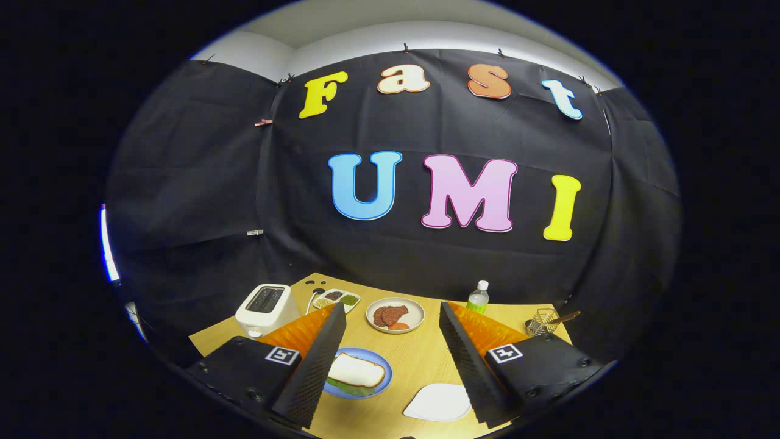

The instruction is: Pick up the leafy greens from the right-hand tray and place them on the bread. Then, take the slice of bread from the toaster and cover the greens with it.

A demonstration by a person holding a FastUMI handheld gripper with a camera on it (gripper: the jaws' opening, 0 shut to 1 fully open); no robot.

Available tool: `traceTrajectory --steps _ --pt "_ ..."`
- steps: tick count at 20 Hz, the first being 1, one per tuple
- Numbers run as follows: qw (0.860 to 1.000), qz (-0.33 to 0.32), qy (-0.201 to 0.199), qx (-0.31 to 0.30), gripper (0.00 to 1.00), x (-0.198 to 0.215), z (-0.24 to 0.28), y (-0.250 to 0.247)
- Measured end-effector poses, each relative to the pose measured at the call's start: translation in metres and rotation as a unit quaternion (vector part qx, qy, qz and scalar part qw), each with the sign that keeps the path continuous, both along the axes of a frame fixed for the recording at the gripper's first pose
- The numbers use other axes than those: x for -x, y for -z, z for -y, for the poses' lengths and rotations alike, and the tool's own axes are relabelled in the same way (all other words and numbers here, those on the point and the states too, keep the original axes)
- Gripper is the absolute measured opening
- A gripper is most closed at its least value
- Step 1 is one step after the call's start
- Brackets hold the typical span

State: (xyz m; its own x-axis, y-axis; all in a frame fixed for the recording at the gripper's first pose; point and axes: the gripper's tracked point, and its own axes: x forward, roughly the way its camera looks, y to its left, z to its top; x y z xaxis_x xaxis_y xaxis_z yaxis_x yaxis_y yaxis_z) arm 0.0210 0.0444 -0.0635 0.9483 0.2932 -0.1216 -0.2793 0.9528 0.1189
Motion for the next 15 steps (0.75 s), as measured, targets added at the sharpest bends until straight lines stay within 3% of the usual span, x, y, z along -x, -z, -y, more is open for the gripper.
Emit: traceTrajectory --steps 15 --pt "1.000 -0.003 0.010 -0.004 0.96 -0.0084 -0.0046 0.0018"
